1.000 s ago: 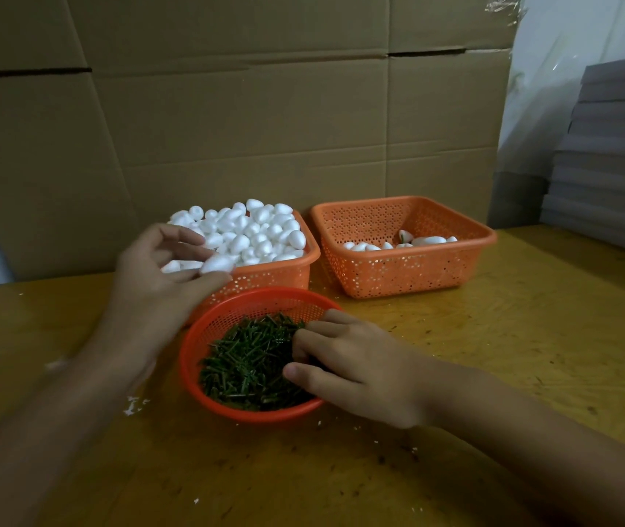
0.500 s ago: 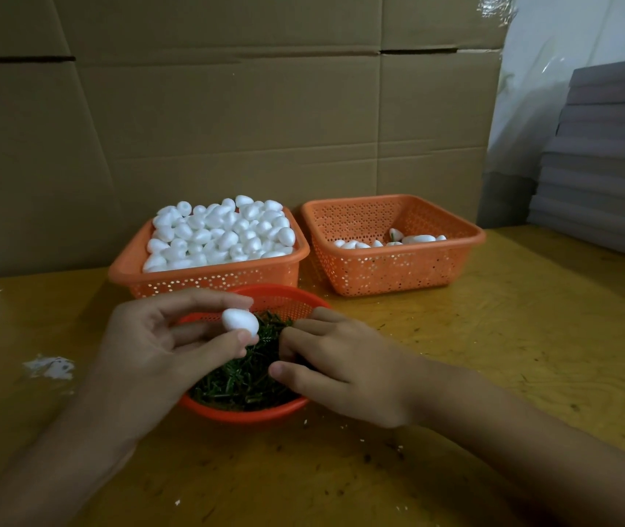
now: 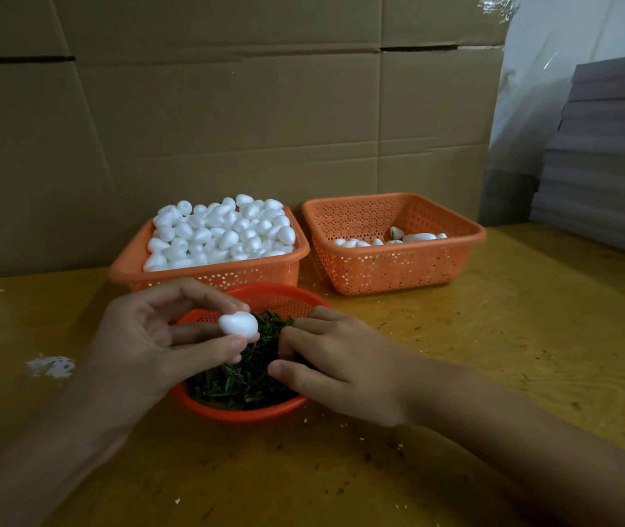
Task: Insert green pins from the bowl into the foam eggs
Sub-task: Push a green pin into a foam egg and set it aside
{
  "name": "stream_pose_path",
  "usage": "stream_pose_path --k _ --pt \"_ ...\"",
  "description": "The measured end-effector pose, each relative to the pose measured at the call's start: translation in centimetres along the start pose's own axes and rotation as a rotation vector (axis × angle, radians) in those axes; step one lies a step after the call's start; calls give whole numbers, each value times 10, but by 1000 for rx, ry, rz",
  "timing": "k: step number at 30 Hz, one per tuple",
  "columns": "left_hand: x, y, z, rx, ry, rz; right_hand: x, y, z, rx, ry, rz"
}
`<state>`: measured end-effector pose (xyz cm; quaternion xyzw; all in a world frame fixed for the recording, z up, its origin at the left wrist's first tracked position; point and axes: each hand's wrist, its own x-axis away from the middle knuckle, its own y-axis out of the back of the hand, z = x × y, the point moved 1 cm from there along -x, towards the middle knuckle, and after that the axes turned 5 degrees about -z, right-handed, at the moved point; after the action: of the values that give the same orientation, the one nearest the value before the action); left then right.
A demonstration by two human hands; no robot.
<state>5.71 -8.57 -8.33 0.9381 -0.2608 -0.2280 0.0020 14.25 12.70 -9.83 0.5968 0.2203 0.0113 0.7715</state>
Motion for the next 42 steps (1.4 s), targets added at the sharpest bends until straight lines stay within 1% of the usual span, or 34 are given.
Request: stream_pose_path --k 7,16,30,42 --pt "-3 3 5 45 9 -19 1 1 0 1 -5 17" --pt "-3 4 8 -6 -1 -31 1 1 0 13 -2 7" --pt "0 -1 2 16 -6 -13 1 0 0 -1 8 -3" --pt "1 -1 -1 -30 -12 15 1 -1 -1 -2 9 -2"
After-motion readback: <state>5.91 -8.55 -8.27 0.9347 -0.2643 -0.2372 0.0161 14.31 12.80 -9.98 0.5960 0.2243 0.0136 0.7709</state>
